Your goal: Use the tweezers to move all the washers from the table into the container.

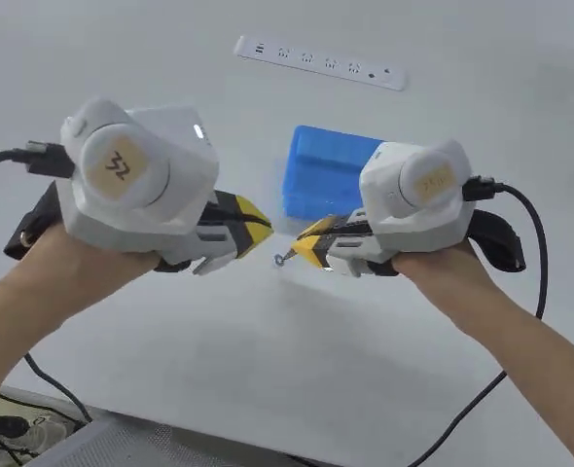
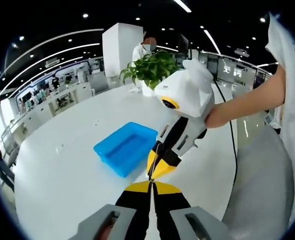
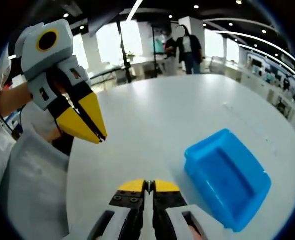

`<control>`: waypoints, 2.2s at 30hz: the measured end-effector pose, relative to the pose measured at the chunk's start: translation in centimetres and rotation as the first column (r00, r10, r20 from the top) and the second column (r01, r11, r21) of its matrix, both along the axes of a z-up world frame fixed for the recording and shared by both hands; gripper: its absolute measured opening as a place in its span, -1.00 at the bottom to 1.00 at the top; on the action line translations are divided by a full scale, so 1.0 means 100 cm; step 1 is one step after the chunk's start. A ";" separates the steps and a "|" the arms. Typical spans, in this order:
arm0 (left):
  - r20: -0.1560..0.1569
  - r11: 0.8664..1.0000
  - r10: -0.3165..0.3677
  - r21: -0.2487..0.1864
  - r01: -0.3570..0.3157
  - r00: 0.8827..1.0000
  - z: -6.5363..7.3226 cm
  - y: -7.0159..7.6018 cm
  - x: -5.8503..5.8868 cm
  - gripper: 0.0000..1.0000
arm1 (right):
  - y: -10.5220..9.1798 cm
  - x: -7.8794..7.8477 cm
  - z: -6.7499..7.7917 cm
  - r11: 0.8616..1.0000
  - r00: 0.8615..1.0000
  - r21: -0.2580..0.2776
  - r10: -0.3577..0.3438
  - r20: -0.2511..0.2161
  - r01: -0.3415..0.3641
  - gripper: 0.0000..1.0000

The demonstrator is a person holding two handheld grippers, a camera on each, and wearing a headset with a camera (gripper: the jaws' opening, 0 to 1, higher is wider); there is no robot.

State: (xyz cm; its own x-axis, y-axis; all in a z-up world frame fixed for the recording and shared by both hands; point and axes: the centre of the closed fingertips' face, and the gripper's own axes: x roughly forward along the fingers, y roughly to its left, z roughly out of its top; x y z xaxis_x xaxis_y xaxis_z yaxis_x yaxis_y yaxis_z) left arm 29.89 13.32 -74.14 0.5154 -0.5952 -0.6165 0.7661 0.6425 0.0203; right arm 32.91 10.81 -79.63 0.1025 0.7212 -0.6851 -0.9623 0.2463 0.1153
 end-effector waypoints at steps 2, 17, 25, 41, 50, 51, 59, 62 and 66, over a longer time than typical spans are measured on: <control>-0.009 1.000 0.026 -0.002 -0.026 1.000 -0.002 0.003 -0.008 -1.00 | -0.001 -0.001 -0.001 1.000 1.000 -0.010 0.005 0.003 -0.005 -0.98; -0.025 0.987 0.151 -0.045 -0.152 0.988 -0.007 0.001 -0.035 -0.98 | -0.001 0.002 -0.015 0.984 0.990 -0.134 0.129 0.056 -0.120 -0.97; -0.034 0.967 0.244 -0.067 -0.246 0.969 -0.010 0.014 -0.048 -0.94 | 0.006 0.002 -0.021 0.970 0.981 -0.172 0.183 0.067 -0.169 -0.95; -0.062 0.910 0.397 -0.107 -0.401 0.916 -0.018 0.029 -0.051 0.28 | 0.014 0.002 -0.013 0.956 0.968 -0.208 0.232 0.094 -0.208 -0.93; -0.071 0.911 0.397 -0.094 -0.403 0.915 -0.024 0.035 -0.050 0.24 | 0.011 0.005 -0.022 0.941 0.963 -0.254 0.254 0.094 -0.224 -0.93; -0.070 0.911 0.396 -0.090 -0.402 0.915 -0.025 0.036 -0.050 0.24 | 0.011 0.005 -0.023 0.940 0.963 -0.258 0.254 0.090 -0.224 -0.93; -0.076 0.914 0.393 -0.075 -0.399 0.916 -0.031 0.039 -0.051 0.21 | 0.013 0.005 -0.022 0.934 0.960 -0.271 0.265 0.089 -0.232 -0.94; -0.075 0.915 0.392 -0.069 -0.397 0.917 -0.032 0.040 -0.051 0.20 | 0.016 0.006 -0.023 0.931 0.961 -0.282 0.265 0.078 -0.234 -0.94; -0.074 0.916 0.391 -0.069 -0.396 0.917 -0.033 0.040 -0.051 0.19 | 0.020 0.006 -0.023 0.929 0.960 -0.285 0.268 0.075 -0.237 -0.94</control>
